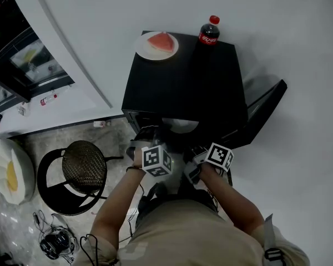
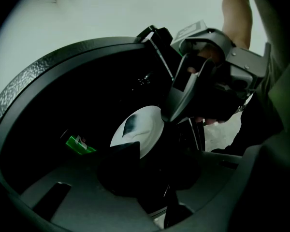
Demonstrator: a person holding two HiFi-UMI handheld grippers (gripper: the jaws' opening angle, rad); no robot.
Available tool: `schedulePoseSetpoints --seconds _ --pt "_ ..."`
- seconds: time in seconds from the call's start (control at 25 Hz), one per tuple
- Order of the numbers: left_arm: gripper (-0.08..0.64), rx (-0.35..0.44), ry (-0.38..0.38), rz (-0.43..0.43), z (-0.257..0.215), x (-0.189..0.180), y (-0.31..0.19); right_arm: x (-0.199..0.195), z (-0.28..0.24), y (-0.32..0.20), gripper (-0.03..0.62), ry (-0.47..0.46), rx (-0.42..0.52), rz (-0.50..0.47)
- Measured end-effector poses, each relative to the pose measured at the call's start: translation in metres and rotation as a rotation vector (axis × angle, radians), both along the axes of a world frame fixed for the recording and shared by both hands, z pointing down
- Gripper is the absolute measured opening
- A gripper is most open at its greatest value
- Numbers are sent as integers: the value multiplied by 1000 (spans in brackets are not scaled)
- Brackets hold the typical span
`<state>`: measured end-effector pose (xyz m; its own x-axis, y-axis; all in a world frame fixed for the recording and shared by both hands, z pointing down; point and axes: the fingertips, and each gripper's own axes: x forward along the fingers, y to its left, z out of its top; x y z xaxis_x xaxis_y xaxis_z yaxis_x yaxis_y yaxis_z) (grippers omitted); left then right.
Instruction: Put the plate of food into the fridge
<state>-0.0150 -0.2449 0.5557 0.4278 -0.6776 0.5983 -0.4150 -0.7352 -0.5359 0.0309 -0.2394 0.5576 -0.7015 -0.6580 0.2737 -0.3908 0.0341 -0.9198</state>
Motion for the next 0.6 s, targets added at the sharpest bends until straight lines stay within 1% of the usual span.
schedulePoseSetpoints --seconds 0.24,0.44,0.6 --pt "114 7 15 -10 -5 -5 7 3 2 -3 35 46 7 8" --pt "114 19 14 -18 -3 -5 8 4 3 -7 35 41 12 13" --pt "101 57 1 -10 -6 2 3 3 3 -11 35 36 15 12"
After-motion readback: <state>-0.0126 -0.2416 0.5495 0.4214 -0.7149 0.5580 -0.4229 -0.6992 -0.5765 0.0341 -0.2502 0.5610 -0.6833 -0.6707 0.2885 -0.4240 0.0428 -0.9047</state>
